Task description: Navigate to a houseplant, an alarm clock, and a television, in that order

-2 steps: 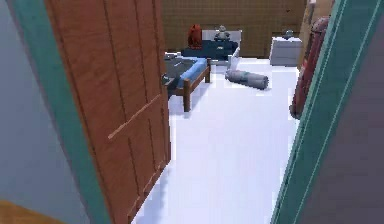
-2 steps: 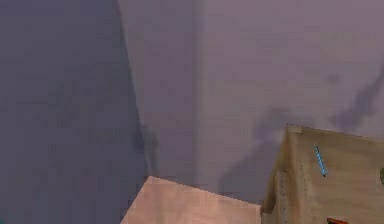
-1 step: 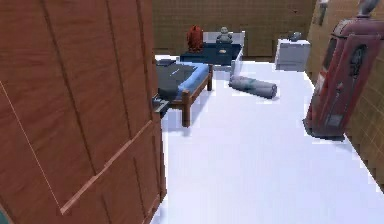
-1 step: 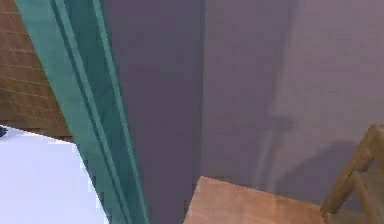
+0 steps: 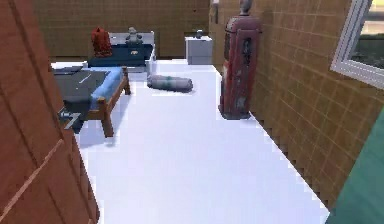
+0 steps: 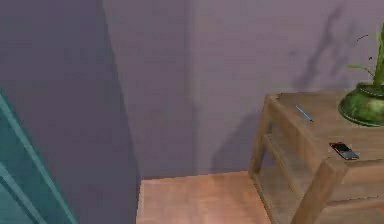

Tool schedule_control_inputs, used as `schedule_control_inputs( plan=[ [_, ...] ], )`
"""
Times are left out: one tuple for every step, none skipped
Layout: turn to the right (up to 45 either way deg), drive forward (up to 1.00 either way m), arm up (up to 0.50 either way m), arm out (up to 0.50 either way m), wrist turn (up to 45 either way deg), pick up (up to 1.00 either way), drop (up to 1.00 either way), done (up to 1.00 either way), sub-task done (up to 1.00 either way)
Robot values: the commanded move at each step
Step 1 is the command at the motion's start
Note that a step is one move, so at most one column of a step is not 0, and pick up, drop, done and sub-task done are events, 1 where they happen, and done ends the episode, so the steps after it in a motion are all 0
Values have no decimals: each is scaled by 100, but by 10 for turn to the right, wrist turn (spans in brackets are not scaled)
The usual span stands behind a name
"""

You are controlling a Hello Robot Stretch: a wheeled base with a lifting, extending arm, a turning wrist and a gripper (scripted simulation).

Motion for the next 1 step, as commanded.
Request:
schedule_control_inputs(
  plan=[
    [0, 100, 0, 0, 0, 0, 0, 0, 0]
  ],
)
